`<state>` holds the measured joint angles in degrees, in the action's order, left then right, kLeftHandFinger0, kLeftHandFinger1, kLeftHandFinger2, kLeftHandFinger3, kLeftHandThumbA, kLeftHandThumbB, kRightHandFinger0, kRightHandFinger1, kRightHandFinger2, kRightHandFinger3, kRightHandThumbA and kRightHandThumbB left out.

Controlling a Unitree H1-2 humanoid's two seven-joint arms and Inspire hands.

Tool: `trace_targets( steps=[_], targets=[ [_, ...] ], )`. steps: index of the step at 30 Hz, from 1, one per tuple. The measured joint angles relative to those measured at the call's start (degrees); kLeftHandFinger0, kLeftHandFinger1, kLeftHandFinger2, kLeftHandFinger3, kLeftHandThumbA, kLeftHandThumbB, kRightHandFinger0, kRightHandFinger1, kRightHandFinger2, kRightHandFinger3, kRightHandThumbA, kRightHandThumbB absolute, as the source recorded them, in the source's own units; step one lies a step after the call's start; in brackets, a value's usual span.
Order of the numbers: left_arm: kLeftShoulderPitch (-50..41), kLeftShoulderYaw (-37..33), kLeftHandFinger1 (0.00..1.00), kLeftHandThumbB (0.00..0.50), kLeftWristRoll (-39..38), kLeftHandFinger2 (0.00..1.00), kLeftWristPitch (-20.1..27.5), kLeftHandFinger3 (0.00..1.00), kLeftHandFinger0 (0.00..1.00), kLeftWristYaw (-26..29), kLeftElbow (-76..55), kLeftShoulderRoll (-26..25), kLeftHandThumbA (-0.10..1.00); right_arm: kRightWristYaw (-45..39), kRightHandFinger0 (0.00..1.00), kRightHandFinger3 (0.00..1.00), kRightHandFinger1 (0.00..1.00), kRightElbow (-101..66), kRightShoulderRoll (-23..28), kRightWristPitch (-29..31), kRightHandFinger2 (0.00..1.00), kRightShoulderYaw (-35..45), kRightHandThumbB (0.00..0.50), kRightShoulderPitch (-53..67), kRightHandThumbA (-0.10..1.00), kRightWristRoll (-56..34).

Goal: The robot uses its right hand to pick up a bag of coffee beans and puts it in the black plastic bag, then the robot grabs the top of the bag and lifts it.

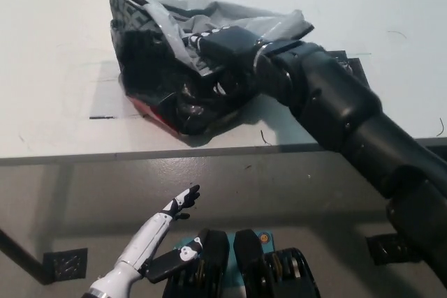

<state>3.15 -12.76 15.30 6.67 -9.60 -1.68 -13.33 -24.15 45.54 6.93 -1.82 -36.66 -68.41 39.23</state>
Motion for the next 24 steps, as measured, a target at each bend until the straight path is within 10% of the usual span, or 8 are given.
trace_targets(
  steps=[24],
  targets=[
    [0.3,-0.4,0.94,0.158,0.6,1.00,-0.3,1.00,0.88,-1.6,0.0,0.0,0.47,-21.5,1.00,1.00,1.00,-19.2,2.0,-20.3,1.00,27.3,0.500,-16.7,0.78,-20.9]
  ],
)
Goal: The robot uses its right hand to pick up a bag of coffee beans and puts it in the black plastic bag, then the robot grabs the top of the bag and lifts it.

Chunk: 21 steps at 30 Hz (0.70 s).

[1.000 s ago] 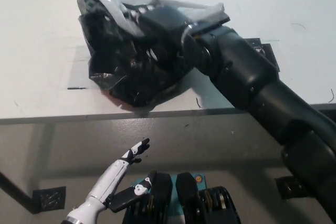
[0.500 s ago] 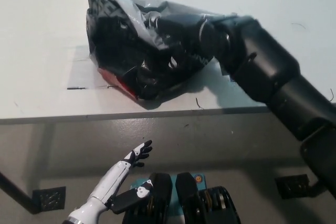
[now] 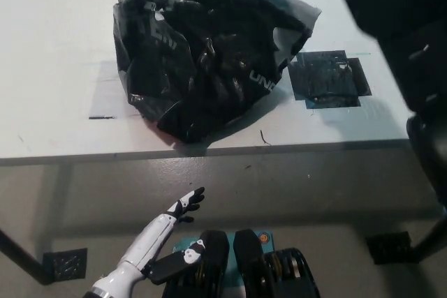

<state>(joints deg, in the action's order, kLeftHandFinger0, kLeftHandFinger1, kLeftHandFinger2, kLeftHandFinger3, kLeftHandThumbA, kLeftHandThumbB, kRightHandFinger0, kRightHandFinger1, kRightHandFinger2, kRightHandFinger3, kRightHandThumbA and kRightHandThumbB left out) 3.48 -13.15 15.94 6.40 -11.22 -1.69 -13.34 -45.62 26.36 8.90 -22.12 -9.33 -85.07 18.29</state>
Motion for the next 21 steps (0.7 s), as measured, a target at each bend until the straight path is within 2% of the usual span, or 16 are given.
trace_targets(
  steps=[3,5,6,7,8,9,10,11,13,14,16,18,19,21],
  targets=[
    [0.0,-0.1,0.96,0.159,0.4,1.00,-0.1,1.00,0.90,-0.3,0.0,0.0,0.44,-0.9,1.00,1.00,1.00,-1.5,0.1,-1.5,1.00,4.9,0.500,-1.8,0.78,-3.3],
    [0.1,-0.1,0.97,0.165,0.5,1.00,-0.2,1.00,0.91,-0.4,0.0,0.0,0.48,-1.4,1.00,1.00,1.00,-4.2,0.4,-2.2,1.00,7.2,0.500,-1.9,0.82,-5.1],
    [0.2,-0.1,0.98,0.168,0.6,1.00,-0.2,1.00,0.93,-0.4,0.0,0.0,0.52,-1.6,1.00,1.00,1.00,-6.5,0.8,-2.5,1.00,8.6,0.500,-1.9,0.91,-6.3],
    [0.3,-0.1,0.98,0.168,0.6,1.00,-0.2,1.00,0.93,-0.4,0.0,0.0,0.52,-1.8,1.00,1.00,1.00,-8.4,1.3,-2.7,1.00,9.5,0.500,-1.9,0.91,-7.0],
    [0.4,0.0,0.99,0.159,0.6,1.00,-0.3,1.00,0.94,-0.4,0.0,0.0,0.55,-1.8,1.00,1.00,1.00,-10.0,1.7,-2.8,1.00,10.1,0.453,-1.7,1.00,-7.4],
    [0.5,0.0,0.99,0.159,0.6,1.00,-0.4,1.00,0.94,-0.4,0.0,0.0,0.56,-1.8,1.00,1.00,1.00,-13.1,2.4,-3.0,1.00,11.2,0.455,-1.3,1.00,-8.2],
    [0.6,0.0,1.00,0.159,0.6,1.00,-0.4,1.00,0.97,-0.4,0.0,0.0,0.60,-1.8,1.00,1.00,1.00,-14.9,2.8,-3.1,1.00,11.7,0.441,-0.9,1.00,-8.4],
    [0.7,0.1,1.00,0.184,0.6,1.00,-0.4,1.00,1.00,-0.4,0.1,0.0,0.69,-1.7,1.00,1.00,1.00,-17.4,3.3,-3.2,1.00,12.5,0.431,0.0,1.00,-8.8],
    [0.9,0.3,1.00,0.195,0.5,1.00,-0.4,1.00,1.00,-0.4,0.3,0.0,0.74,-1.5,1.00,1.00,1.00,-21.7,3.8,-3.3,1.00,13.8,0.428,2.0,1.00,-9.4],
    [1.1,0.5,1.00,0.199,0.5,1.00,-0.4,1.00,1.00,-0.5,0.5,0.0,0.83,-1.3,1.00,1.00,1.00,-24.6,4.1,-3.3,1.00,14.8,0.410,3.6,1.00,-9.5],
    [1.5,0.9,1.00,0.210,0.4,1.00,-0.4,1.00,1.00,-0.4,0.8,0.1,0.92,-1.1,1.00,1.00,1.00,-28.0,4.4,-3.4,1.00,16.2,0.409,5.8,1.00,-9.9],
    [2.0,1.5,1.00,0.218,0.3,1.00,-0.4,1.00,1.00,-0.4,1.1,0.1,0.99,-1.0,1.00,1.00,1.00,-32.6,4.8,-3.5,1.00,17.9,0.407,8.9,1.00,-10.6],
    [2.3,1.7,1.00,0.209,0.3,1.00,-0.5,1.00,1.00,-0.4,1.3,0.2,1.00,-0.9,1.00,1.00,1.00,-35.1,5.1,-3.5,1.00,18.8,0.384,10.9,1.00,-11.0],
    [2.6,2.0,1.00,0.206,0.3,1.00,-0.5,1.00,1.00,-0.4,1.5,0.2,1.00,-0.8,1.00,1.00,1.00,-38.5,5.3,-3.5,1.00,20.0,0.377,13.8,1.00,-11.4]
  ],
)
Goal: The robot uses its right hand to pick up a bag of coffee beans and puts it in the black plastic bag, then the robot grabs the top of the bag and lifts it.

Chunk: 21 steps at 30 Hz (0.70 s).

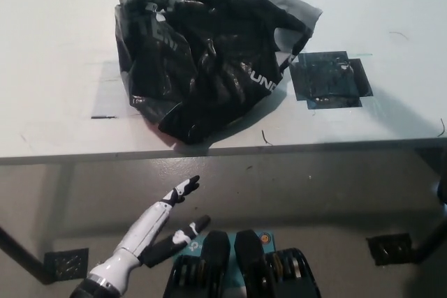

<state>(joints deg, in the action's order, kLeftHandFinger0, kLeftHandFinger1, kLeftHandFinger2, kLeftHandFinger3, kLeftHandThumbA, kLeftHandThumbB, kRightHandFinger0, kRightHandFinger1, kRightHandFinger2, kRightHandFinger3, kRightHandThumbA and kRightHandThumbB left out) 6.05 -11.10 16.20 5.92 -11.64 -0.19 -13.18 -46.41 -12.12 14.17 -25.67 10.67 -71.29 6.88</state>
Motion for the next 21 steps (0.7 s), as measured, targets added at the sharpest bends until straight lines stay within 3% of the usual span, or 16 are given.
trace_targets(
  steps=[1,6,9,10,16,18,19,20,21],
  targets=[
    [0.3,0.3,1.00,0.204,-0.1,1.00,0.0,1.00,1.00,0.0,0.3,0.0,1.00,0.3,1.00,1.00,1.00,-3.8,0.2,0.0,1.00,1.5,0.450,4.0,1.00,-0.7],
    [0.7,1.2,1.00,0.222,-0.5,1.00,0.0,1.00,1.00,0.0,0.8,0.2,1.00,1.9,1.00,1.00,1.00,-12.7,1.3,-0.1,1.00,5.2,0.496,14.5,1.00,-3.7],
    [1.1,2.1,1.00,0.229,-0.8,1.00,0.0,1.00,1.00,0.1,1.1,0.3,1.00,3.5,1.00,1.00,1.00,-19.3,1.9,-0.3,1.00,8.6,0.448,22.7,1.00,-6.6],
    [1.4,2.6,1.00,0.233,-1.0,1.00,0.0,1.00,1.00,0.1,1.3,0.3,1.00,4.3,1.00,1.00,1.00,-22.1,1.9,-0.3,1.00,10.4,0.396,26.3,1.00,-7.9],
    [3.2,5.4,1.00,0.242,-2.6,1.00,0.2,1.00,1.00,0.1,2.0,0.6,1.00,8.0,1.00,1.00,1.00,-33.4,-1.5,2.7,1.00,13.4,0.451,44.6,1.00,-13.6],
    [3.4,6.5,1.00,0.242,-3.5,1.00,0.5,1.00,1.00,0.2,2.4,0.7,1.00,8.7,1.00,1.00,1.00,-35.7,-5.0,3.4,1.00,12.7,0.438,52.6,1.00,-14.3],
    [3.4,6.6,1.00,0.242,-3.7,1.00,0.5,1.00,1.00,0.2,2.5,0.7,1.00,8.8,1.00,1.00,1.00,-35.9,-5.8,3.6,1.00,12.3,0.398,54.4,1.00,-14.4],
    [3.4,6.7,1.00,0.244,-3.8,1.00,0.5,1.00,1.00,0.1,2.6,0.8,1.00,8.8,1.00,1.00,1.00,-35.9,-6.0,3.8,1.00,12.2,0.388,54.8,1.00,-14.4],
    [3.4,7.4,1.00,0.247,-4.5,1.00,0.8,1.00,1.00,0.2,2.8,1.1,1.00,9.4,1.00,1.00,1.00,-35.5,-9.1,5.3,1.00,10.5,0.381,61.1,1.00,-14.3]
  ],
)
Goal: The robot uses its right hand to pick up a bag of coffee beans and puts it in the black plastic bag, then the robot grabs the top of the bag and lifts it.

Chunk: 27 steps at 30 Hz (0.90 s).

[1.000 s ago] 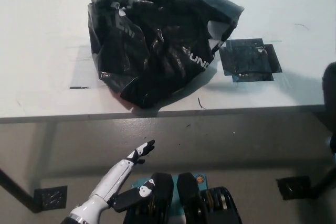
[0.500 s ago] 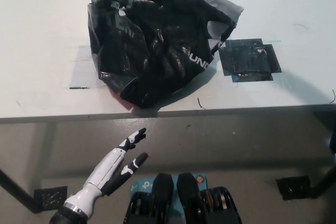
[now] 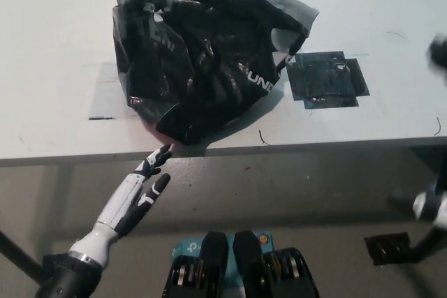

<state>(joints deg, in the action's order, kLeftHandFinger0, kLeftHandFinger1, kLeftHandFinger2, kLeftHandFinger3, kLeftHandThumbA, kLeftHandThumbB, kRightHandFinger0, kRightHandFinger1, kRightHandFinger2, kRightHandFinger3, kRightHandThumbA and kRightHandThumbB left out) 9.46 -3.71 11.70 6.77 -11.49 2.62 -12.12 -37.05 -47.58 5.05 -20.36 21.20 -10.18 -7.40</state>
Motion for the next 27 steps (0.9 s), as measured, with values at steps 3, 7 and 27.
trace_targets(
  steps=[3,7,27],
  targets=[
    [-0.1,0.5,1.00,0.256,-0.8,1.00,0.1,1.00,1.00,0.0,0.1,0.2,1.00,0.3,1.00,1.00,1.00,3.7,-2.4,2.9,1.00,-2.0,0.343,5.3,1.00,0.7],
    [-0.7,0.8,1.00,0.280,-1.4,1.00,0.1,1.00,1.00,0.0,0.1,0.3,1.00,1.0,1.00,1.00,1.00,11.7,-3.1,6.8,1.00,-3.7,0.285,7.1,1.00,1.9],
    [-12.9,1.3,1.00,0.293,-2.3,1.00,2.8,1.00,1.00,0.0,0.1,1.3,1.00,7.3,1.00,1.00,1.00,42.0,-4.7,24.4,1.00,-12.7,0.304,17.4,1.00,9.7]
  ],
)
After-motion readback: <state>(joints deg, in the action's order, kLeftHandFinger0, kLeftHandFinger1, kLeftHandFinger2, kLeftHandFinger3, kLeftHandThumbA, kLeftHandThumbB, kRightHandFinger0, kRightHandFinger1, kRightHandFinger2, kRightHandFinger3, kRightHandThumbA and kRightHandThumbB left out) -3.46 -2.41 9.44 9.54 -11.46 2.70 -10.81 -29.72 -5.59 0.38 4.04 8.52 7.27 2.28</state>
